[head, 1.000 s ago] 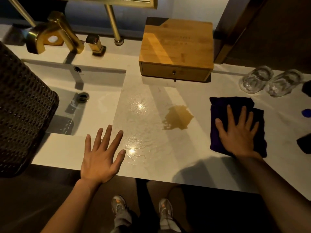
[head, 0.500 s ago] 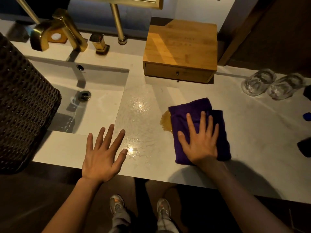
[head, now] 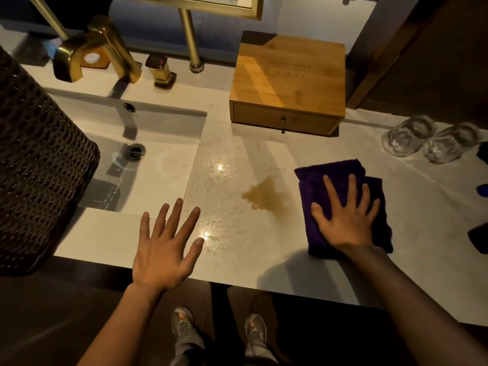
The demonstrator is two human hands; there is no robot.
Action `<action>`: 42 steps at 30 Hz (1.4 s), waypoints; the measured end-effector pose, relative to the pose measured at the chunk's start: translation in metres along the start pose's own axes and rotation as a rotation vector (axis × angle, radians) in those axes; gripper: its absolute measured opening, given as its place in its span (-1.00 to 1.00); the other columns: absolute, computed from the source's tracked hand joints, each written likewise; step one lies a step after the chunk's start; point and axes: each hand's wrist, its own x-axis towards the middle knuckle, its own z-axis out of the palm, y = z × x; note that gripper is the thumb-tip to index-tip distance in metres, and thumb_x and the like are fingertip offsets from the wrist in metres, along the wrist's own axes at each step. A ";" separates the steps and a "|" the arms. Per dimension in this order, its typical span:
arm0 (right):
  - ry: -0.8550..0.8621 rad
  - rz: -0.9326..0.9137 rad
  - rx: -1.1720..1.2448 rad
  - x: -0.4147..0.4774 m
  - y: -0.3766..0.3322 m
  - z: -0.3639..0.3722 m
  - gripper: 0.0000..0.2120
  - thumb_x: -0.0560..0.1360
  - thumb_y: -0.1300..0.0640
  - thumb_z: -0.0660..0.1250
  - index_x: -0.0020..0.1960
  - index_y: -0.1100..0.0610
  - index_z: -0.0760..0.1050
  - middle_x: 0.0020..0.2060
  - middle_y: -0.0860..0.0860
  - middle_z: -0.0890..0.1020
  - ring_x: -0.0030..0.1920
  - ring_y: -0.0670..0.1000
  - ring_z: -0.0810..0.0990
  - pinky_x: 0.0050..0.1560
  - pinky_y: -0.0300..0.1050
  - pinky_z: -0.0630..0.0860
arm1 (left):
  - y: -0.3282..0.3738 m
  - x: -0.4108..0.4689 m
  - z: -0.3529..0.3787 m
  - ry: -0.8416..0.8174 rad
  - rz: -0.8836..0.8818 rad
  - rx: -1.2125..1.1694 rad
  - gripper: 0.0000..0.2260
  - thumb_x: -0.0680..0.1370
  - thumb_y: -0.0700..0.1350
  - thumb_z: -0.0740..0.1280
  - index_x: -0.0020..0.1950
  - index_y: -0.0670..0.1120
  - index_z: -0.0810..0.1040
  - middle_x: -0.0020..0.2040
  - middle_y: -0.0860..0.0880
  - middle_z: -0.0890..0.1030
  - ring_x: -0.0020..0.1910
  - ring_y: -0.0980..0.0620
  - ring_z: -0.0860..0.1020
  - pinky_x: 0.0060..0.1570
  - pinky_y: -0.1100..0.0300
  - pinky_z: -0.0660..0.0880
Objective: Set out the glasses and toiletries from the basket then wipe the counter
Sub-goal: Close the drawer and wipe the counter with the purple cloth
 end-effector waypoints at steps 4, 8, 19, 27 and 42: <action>0.038 -0.101 0.001 0.021 -0.032 -0.004 -0.27 0.47 -0.46 -0.23 0.57 -0.26 -0.27 0.62 0.12 -0.18 0.58 0.31 -0.22 0.49 0.43 -0.23 | 0.000 0.000 0.000 0.010 0.000 0.000 -0.41 0.63 0.32 -0.10 0.66 0.23 -0.04 0.70 -0.03 0.02 0.67 -0.10 0.03 0.59 -0.30 -0.04; 0.054 -0.240 0.012 0.023 -0.068 -0.003 -0.29 0.52 -0.44 -0.20 0.59 -0.23 -0.23 0.62 0.15 -0.13 0.59 0.32 -0.18 0.49 0.44 -0.20 | -0.001 0.000 0.003 0.013 0.005 0.010 -0.41 0.64 0.33 -0.11 0.66 0.23 -0.06 0.70 -0.02 0.01 0.68 -0.09 0.00 0.59 -0.29 -0.06; 0.085 -0.390 0.005 -0.039 -0.018 0.021 -0.30 0.51 -0.41 -0.03 0.60 -0.27 -0.09 0.63 0.10 -0.06 0.61 0.19 -0.08 0.55 0.29 -0.08 | 0.001 0.000 0.000 0.020 -0.008 -0.014 -0.42 0.63 0.34 -0.12 0.65 0.25 -0.06 0.70 -0.02 0.01 0.68 -0.08 -0.02 0.59 -0.29 -0.03; 0.067 -0.149 0.003 0.007 0.031 -0.004 -0.26 0.47 -0.46 -0.15 0.59 -0.28 -0.19 0.63 0.07 -0.14 0.61 0.19 -0.15 0.54 0.32 -0.13 | -0.002 0.000 0.004 0.027 -0.011 0.003 -0.42 0.64 0.34 -0.13 0.65 0.25 -0.08 0.69 -0.02 0.04 0.68 -0.09 0.00 0.59 -0.29 -0.02; 0.015 -0.759 -0.083 0.054 -0.095 -0.015 -0.35 0.52 -0.50 -0.21 0.55 -0.38 -0.26 0.63 0.05 -0.17 0.61 0.16 -0.23 0.53 0.31 -0.23 | -0.001 0.001 0.003 0.034 0.000 -0.019 -0.42 0.64 0.34 -0.14 0.65 0.26 -0.10 0.70 -0.01 0.01 0.68 -0.08 -0.04 0.59 -0.30 -0.04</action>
